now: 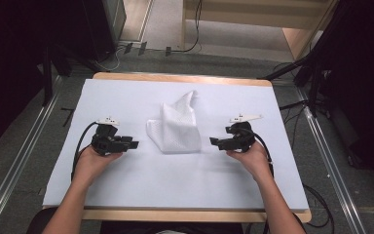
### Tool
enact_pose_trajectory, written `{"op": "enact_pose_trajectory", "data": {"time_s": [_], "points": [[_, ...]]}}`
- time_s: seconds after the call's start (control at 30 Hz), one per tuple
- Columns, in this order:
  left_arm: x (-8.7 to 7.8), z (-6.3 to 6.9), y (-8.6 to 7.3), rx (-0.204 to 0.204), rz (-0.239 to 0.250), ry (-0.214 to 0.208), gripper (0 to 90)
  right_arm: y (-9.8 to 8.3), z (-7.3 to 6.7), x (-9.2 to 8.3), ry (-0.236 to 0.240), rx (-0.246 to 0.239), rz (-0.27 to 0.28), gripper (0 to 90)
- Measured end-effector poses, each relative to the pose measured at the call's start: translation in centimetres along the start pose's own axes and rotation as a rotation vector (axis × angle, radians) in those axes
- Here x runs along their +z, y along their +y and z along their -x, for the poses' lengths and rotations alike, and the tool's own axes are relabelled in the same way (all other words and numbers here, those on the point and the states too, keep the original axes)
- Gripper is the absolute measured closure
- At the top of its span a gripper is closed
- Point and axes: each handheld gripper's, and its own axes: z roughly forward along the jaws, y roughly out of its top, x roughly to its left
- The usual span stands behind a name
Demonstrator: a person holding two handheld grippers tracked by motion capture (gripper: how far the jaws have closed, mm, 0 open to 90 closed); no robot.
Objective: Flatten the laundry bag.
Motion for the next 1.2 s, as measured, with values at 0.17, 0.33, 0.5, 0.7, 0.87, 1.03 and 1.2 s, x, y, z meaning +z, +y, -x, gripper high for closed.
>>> {"op": "enact_pose_trajectory", "data": {"time_s": [0.17, 0.33, 0.5, 0.7, 0.87, 1.03, 1.2], "points": [[0.4, 0.2, 0.1, 0.003, -0.016, 0.008, 44.4, -0.3, 0.4, 0.3, 0.005, -0.004, -0.016, 24.9], [0.7, 0.3, 0.1, -0.021, -0.024, -0.016, 41.5, 0.1, 0.4, 0.1, 0.019, -0.005, 0.005, 38.0], [0.5, 0.2, 0.2, -0.044, -0.002, -0.034, 40.8, 0.3, 0.5, 0.2, 0.017, 0.023, -0.042, 47.5], [0.8, 0.3, 0.3, -0.048, -0.012, -0.034, 41.3, 0.5, 0.5, 0.4, 0.021, 0.032, -0.058, 51.3], [1.0, 0.3, 0.5, -0.035, -0.014, -0.04, 41.6, 0.5, 0.4, 0.1, 0.033, 0.037, -0.06, 56.3], [1.1, 0.4, 0.6, -0.044, -0.033, -0.053, 41.7, 0.4, 0.0, -0.5, 0.037, 0.056, -0.061, 58.0], [0.5, 0.6, 0.6, -0.055, -0.017, -0.061, 41.5, 0.3, -0.4, -0.7, 0.024, 0.048, -0.066, 56.2]]}}
